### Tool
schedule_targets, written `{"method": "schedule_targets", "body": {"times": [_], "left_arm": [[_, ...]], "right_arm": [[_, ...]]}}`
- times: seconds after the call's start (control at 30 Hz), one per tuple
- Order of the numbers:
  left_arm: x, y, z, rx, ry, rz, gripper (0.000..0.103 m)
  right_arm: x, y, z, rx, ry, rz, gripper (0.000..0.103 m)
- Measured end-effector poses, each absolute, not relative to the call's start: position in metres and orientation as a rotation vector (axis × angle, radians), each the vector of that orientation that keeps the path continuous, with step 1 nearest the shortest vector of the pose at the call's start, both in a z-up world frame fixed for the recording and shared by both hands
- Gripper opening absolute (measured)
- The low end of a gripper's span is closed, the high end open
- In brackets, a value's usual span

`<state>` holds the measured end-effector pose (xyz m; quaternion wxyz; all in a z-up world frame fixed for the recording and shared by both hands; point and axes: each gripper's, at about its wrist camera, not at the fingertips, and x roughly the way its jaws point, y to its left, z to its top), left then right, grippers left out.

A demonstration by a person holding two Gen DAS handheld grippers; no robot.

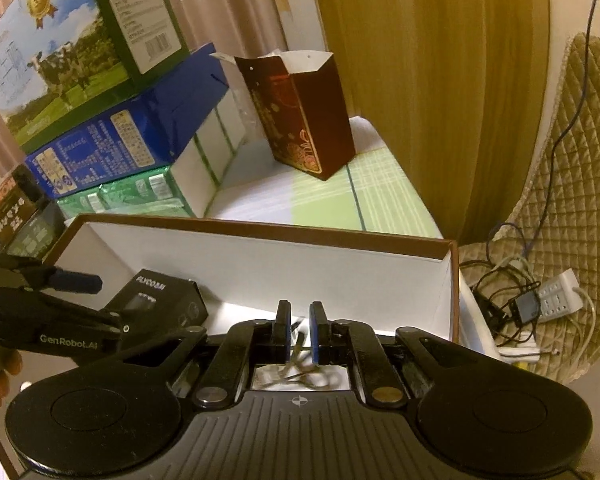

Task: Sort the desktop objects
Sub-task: 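Put the FLYCO box into the box with left tool while right adds the wire holder, then withdraw both open tools from the box back toward the remaining table items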

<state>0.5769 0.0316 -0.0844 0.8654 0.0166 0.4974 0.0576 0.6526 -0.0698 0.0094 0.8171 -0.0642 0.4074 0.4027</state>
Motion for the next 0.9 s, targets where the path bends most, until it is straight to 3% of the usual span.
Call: {"method": "schedule_targets", "body": {"times": [0.1, 0.13, 0.2, 0.43, 0.67, 0.9], "left_arm": [[0.569, 0.029, -0.081, 0.06, 1.028, 0.11, 0.084], [0.566, 0.028, -0.079, 0.066, 1.023, 0.105, 0.085], [0.559, 0.027, -0.075, 0.068, 1.017, 0.099, 0.086], [0.533, 0.022, -0.059, 0.079, 0.988, 0.08, 0.093], [0.511, 0.018, -0.045, 0.066, 0.981, 0.097, 0.096], [0.485, 0.012, -0.028, 0.063, 0.948, 0.123, 0.097]], "right_arm": [[0.642, -0.075, 0.016, -0.15, 0.84, 0.908, 0.042], [0.637, -0.076, 0.019, -0.163, 0.829, 0.914, 0.058], [0.627, -0.079, 0.024, -0.201, 0.797, 0.907, 0.077], [0.602, -0.09, 0.034, -0.248, 0.794, 0.945, 0.095], [0.585, -0.098, 0.04, -0.263, 0.8, 0.938, 0.101], [0.562, -0.111, 0.049, -0.266, 0.803, 0.909, 0.101]]}}
